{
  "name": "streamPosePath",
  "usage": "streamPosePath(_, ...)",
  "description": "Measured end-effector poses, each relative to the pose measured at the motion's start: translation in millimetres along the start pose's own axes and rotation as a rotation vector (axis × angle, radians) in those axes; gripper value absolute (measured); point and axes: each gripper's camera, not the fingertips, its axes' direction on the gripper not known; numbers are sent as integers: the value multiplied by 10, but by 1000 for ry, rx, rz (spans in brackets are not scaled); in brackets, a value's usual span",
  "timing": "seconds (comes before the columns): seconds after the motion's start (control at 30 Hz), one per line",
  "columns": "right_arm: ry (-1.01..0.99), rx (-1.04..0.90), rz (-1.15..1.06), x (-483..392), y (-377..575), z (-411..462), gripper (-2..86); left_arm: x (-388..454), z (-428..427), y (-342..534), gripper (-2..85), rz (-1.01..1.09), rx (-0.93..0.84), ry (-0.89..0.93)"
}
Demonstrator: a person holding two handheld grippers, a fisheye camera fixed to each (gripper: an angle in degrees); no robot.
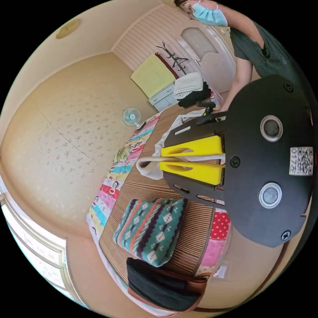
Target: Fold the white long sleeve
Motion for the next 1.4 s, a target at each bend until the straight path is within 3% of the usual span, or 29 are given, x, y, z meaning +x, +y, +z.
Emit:
streamPosePath(0.17, -122, 21, 34, 223, 116, -6, 3, 1377, 962, -936, 11, 219, -65, 73)
streamPosePath(0.27, -165, 26, 52, 312, 154, -13, 3, 2417, 2118, -1224, 27, 381, -166, 148)
streamPosePath(0.33, -173, 27, 54, 335, 172, -17, 4, 3096, 3216, -1228, 53, 463, -279, 322)
streamPosePath(0.43, -188, 31, 59, 374, 199, -25, 4, 3500, 4386, -1048, 84, 466, -416, 389)
streamPosePath(0.57, -241, 38, 80, 474, 233, -26, 4, 3242, 5098, -746, 87, 431, -442, 252)
streamPosePath(0.7, -244, 43, 79, 482, 245, -41, 4, 2250, 5286, -248, 90, 359, -433, -8)
streamPosePath(0.83, -233, 46, 72, 454, 244, -72, 4, 1269, 4979, 860, 93, 274, -478, -173)
streamPosePath(0.93, -228, 48, 69, 433, 238, -102, 4, 988, 4499, 1698, 78, 321, -408, -330)
streamPosePath(1.03, -209, 49, 60, 382, 226, -143, 4, 924, 4299, 2098, 45, 335, -345, -317)
streamPosePath(1.13, -201, 49, 58, 342, 204, -193, 5, 843, 4593, 2115, 11, 310, -430, -349)
streamPosePath(1.3, -163, 32, 43, 215, 145, -352, 10, 921, 4664, 2266, -7, 380, -386, -399)
streamPosePath(1.4, 20, 31, 69, 137, 185, -675, 18, 977, 4738, 2315, -9, 419, -388, -451)
